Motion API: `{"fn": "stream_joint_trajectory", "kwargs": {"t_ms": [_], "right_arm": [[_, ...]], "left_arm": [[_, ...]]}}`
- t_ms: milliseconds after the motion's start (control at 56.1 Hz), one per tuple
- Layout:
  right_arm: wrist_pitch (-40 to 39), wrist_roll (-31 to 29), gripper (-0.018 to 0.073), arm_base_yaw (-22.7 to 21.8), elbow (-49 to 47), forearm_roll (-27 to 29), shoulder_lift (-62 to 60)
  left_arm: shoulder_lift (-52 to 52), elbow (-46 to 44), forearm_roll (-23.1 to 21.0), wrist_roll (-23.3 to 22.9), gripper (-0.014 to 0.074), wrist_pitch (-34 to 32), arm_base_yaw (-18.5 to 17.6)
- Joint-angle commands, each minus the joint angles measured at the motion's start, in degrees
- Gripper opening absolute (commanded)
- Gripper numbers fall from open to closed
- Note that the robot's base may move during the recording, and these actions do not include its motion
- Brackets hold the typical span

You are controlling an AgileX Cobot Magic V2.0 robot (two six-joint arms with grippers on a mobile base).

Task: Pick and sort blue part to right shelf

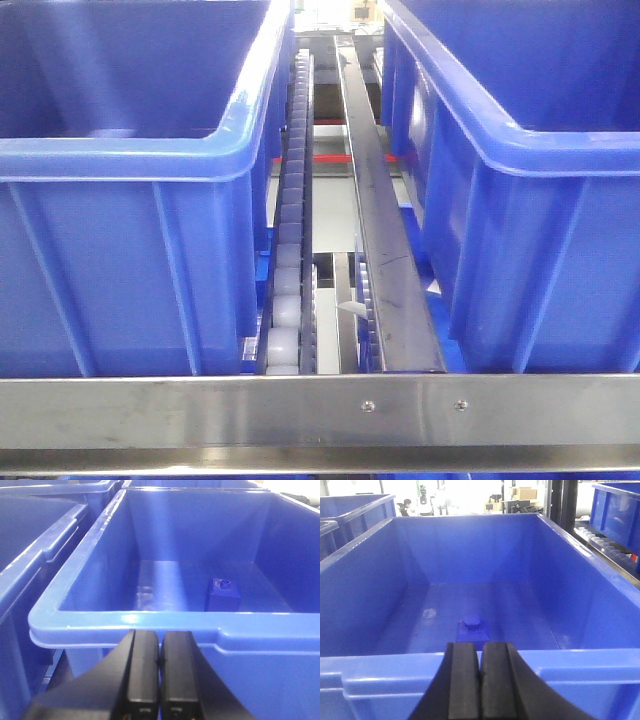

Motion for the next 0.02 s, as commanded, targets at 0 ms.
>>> {"fn": "stream_joint_trajectory", "kwargs": {"t_ms": [0], "right_arm": [[-5.5, 0.0, 0.0059, -0.4, -0.3, -0.5, -0.8]], "left_arm": [[-1.4, 1.7, -0.2, -0.4, 0.0125, -5.1, 0.0]]}}
